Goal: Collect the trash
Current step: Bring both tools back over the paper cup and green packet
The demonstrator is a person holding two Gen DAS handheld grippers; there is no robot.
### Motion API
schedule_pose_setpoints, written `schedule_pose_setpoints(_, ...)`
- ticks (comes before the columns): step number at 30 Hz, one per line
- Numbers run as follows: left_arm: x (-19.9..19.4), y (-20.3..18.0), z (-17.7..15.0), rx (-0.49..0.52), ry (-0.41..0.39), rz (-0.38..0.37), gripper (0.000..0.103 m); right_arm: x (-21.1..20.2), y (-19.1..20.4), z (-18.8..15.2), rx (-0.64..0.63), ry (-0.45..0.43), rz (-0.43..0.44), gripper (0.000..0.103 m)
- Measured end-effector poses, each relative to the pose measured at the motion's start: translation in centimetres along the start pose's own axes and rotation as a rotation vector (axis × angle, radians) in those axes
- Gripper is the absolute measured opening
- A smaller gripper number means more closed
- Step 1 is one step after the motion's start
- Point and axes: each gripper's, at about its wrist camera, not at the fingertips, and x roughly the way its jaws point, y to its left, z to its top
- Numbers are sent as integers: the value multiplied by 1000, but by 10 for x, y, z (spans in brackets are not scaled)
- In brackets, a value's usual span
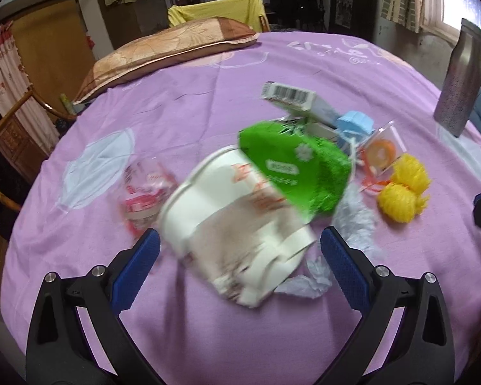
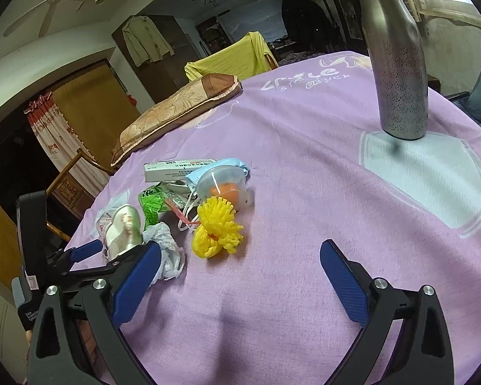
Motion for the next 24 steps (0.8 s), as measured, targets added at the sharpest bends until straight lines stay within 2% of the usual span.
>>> schedule_pose_setpoints(5,-6,27,-19,-5,11,87,97,-1,-2,0,9,-6,1,98)
schedule_pose_setpoints(9,-14,45,-31,-32,15,115,97,0,-1,0,3,-10,-4,98)
schedule_pose_setpoints(14,-23,44,-32,-38,-8,101,97,1,1,-1,-6,-9,-10,98)
schedule_pose_setpoints(24,-27,8,-21,26,-42,62,97,1,0,-1,9,-13,9,98)
